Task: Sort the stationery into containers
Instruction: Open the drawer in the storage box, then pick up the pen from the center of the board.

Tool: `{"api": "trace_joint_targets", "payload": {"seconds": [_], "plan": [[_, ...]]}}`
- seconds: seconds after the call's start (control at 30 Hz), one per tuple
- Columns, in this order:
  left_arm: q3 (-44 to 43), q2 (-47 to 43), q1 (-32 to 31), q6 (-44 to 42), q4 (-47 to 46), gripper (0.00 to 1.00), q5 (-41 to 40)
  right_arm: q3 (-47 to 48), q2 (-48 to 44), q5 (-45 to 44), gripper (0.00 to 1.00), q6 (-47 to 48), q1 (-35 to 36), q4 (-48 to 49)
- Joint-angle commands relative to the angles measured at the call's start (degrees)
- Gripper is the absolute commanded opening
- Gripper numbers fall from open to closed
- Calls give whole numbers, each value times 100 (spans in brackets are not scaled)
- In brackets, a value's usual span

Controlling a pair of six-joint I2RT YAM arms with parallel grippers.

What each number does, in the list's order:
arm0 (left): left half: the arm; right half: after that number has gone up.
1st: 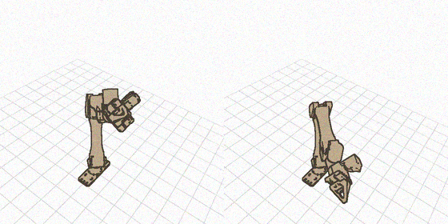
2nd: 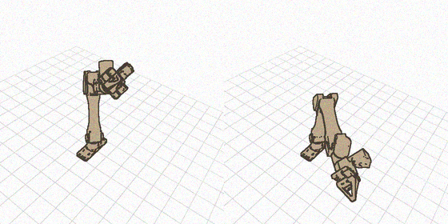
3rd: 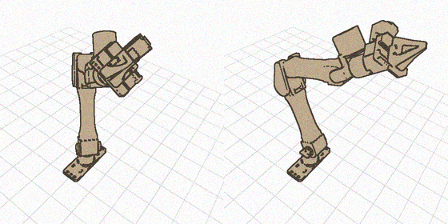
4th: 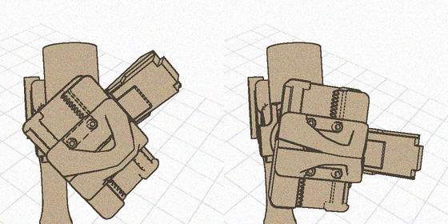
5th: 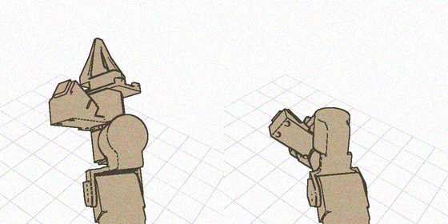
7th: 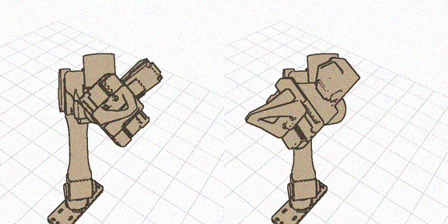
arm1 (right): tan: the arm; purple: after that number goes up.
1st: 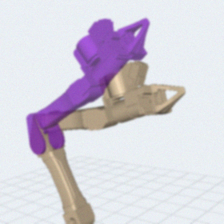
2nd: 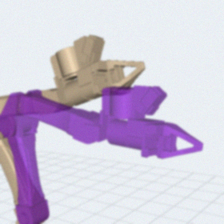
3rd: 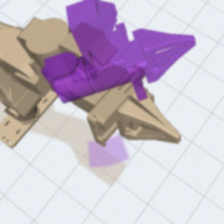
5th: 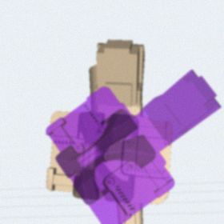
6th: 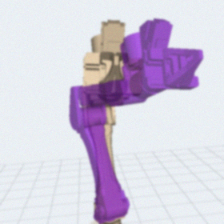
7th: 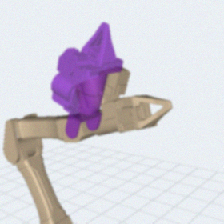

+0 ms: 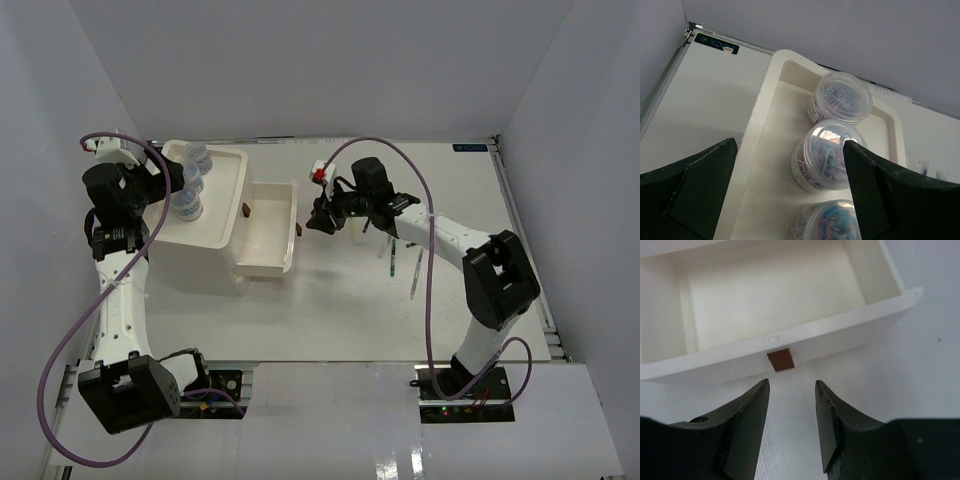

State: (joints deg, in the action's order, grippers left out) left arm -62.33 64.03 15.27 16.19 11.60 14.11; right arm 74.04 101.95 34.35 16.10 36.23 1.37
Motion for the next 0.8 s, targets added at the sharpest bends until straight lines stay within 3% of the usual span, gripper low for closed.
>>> {"api": "trace_joint_targets", "payload": {"seconds": [0.0, 0.17, 0.27, 0.3, 0.33, 0.4, 0.5, 0.57, 0.7, 0.77], "plan": [[10, -233, 20, 16, -17, 98, 83, -239, -692, -463, 48, -115, -107, 118], [19, -294, 29, -19, -17, 98, 31, -776, -1519, -1929, 54, -632, -142, 83], [27, -347, 29, -28, -17, 98, -22, -1294, -2292, -3133, 70, -1010, -169, 92], [27, -365, 20, -28, -26, 98, -40, -1444, -2720, -3797, 85, -1273, -169, 109], [19, -365, 20, -45, -8, 98, -48, -1602, -2933, -4178, 92, -1424, -177, 118], [19, -409, 20, -71, -8, 98, -84, -2024, -3521, -4864, 100, -1896, -177, 110], [10, -435, 29, -89, 27, 98, -145, -2481, -4102, -5560, 90, -2039, -221, -56], [10, -453, 20, -89, 27, 98, -154, -2622, -4245, -6017, 90, -2215, -344, -371], [10, -453, 20, -80, 10, 98, -145, -2824, -4105, -6361, 91, -2997, -695, -1137], [27, -453, 20, -72, 1, 98, -137, -2974, -3965, -6309, 100, -3533, -932, -1323]]}}
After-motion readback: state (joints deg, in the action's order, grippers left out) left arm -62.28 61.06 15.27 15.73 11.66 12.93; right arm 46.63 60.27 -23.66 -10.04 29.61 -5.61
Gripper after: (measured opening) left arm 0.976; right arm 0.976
